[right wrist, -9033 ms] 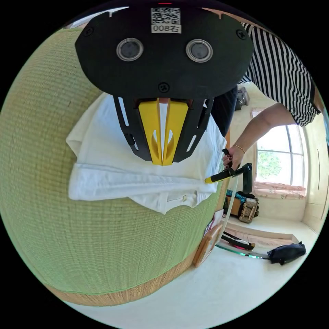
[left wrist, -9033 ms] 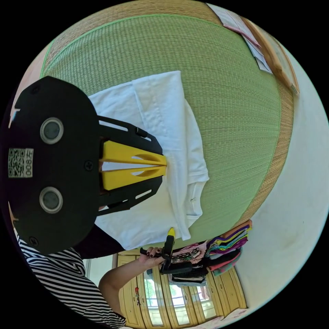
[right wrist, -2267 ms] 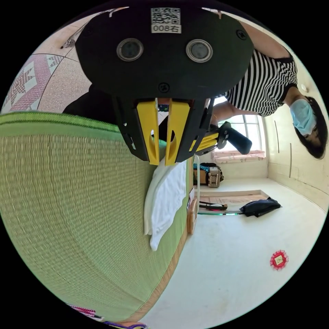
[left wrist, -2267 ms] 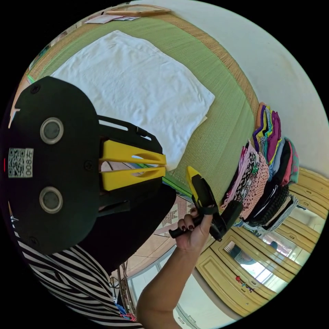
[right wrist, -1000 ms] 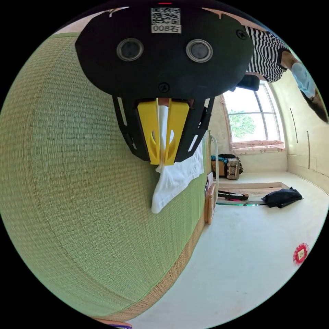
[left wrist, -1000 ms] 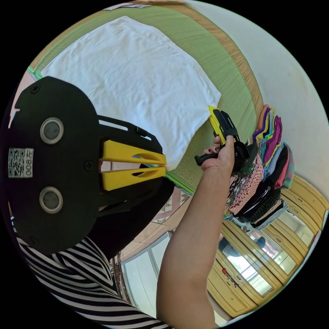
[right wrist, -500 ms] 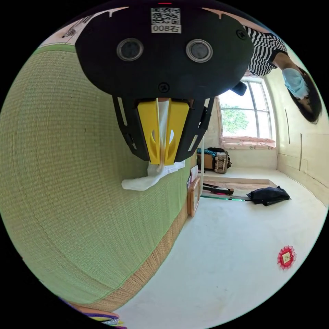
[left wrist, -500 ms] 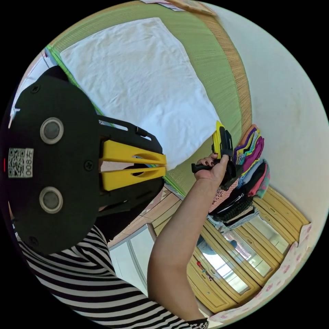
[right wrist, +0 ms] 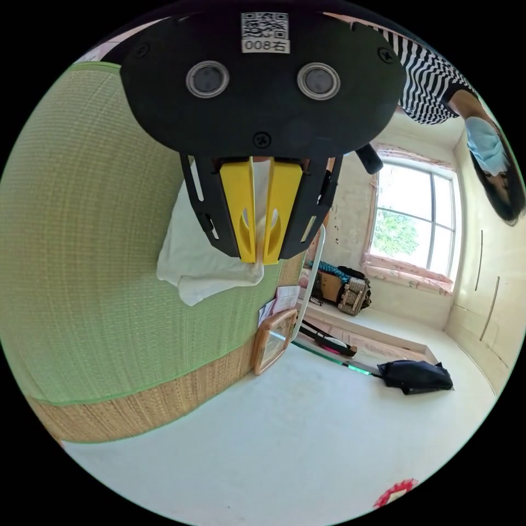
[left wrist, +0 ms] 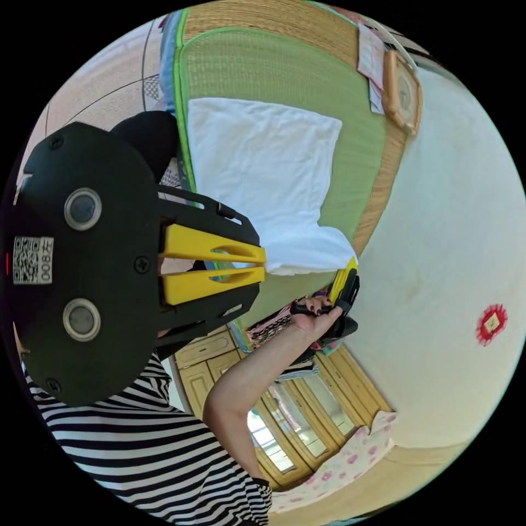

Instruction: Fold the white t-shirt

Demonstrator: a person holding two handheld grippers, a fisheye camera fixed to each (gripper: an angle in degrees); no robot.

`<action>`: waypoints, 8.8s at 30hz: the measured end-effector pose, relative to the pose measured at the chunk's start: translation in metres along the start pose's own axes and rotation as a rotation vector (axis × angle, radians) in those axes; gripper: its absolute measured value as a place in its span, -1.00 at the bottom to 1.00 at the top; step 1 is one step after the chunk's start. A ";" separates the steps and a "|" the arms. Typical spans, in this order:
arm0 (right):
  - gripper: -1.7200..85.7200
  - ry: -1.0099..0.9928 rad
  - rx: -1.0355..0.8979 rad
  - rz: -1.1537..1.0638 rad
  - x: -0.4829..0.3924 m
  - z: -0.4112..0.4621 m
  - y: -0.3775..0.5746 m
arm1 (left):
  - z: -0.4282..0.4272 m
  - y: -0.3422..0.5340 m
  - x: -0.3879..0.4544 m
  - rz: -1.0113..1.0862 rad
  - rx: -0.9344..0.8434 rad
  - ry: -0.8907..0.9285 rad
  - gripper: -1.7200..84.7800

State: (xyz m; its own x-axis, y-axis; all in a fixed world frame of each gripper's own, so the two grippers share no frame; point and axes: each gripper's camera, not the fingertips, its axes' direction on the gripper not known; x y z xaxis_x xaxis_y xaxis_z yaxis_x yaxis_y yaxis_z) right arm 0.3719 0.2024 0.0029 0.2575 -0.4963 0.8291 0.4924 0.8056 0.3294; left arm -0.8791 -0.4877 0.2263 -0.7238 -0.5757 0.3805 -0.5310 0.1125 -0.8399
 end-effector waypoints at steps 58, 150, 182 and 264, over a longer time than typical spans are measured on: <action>-0.80 0.434 -0.727 -0.383 -0.012 0.599 -0.093 | -0.359 -0.066 -0.058 -0.334 -0.073 -0.053 -0.91; -0.96 0.472 -0.539 -0.425 0.066 0.335 0.240 | -0.328 0.034 0.005 -0.336 -0.023 -0.197 -0.96; -0.96 0.289 -0.316 -0.112 0.147 0.208 0.032 | -0.218 0.026 0.007 -0.235 -0.214 -0.285 -0.96; -0.91 -0.422 -0.344 0.283 0.247 0.057 0.169 | -0.375 -0.005 -0.082 -0.634 -0.001 -0.021 -0.78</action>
State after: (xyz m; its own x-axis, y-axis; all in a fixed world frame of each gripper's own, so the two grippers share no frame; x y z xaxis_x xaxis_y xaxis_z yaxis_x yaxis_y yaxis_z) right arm 0.4712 0.2340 0.2893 0.1006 -0.0510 0.9936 0.7113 0.7020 -0.0360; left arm -0.9827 -0.1369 0.3443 -0.2602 -0.5462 0.7962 -0.8541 -0.2545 -0.4536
